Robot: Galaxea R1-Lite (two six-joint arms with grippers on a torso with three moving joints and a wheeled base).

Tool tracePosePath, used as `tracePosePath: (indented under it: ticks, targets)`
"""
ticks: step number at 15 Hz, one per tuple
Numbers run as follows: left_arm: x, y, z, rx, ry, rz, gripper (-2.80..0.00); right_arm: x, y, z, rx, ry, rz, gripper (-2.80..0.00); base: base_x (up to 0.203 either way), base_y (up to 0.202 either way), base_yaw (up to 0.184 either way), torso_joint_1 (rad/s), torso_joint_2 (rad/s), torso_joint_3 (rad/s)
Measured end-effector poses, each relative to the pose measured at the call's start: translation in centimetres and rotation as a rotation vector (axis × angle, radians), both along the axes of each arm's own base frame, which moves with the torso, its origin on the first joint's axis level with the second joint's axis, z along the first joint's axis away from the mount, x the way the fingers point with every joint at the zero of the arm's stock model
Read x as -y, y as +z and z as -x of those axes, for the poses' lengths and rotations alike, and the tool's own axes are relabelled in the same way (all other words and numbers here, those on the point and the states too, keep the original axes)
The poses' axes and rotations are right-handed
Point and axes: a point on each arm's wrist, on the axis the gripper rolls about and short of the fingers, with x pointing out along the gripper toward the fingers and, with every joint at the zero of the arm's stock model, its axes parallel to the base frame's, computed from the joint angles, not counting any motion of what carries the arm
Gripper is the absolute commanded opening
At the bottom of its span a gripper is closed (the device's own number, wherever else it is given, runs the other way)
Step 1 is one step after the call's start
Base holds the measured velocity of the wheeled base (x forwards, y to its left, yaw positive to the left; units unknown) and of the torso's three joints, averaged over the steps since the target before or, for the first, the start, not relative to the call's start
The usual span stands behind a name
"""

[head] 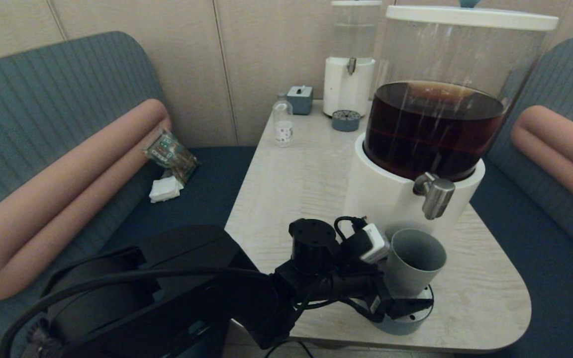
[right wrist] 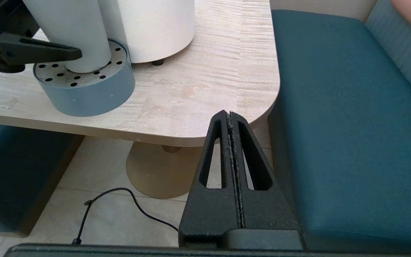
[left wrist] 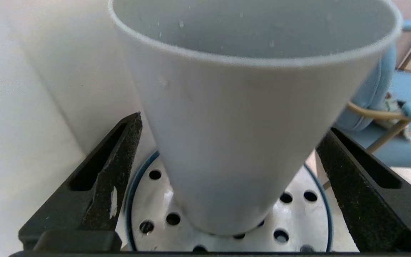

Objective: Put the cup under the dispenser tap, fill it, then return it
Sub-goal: Place the cup next to the water dispenser

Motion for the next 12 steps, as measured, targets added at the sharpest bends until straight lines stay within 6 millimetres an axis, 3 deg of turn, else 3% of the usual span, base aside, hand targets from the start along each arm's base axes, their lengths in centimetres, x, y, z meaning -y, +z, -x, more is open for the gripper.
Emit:
tracePosePath:
  ticks: [8,9,12]
  targets:
    - [0.61,0.12,-0.01,0.0,0.012,0.018,0.0,0.0,0.0,0.0,0.0,0.0,0.0,-2.8,0.0,0.0,0.0,0.0,0.0,0.0]
    - [0.66,0.1,-0.03,0.0,0.014,0.018,-2.8,0.0,0.0,0.0,0.0,0.0,0.0,-2.8,0.0,0.0,0.0,0.0,0.0,0.0]
    - [1.02,-0.09,0.16,-0.016,0.025,0.033,-2.8,0.0,0.0,0.0,0.0,0.0,0.0,-2.8,0.0,0.0,0.0,0.0,0.0,0.0]
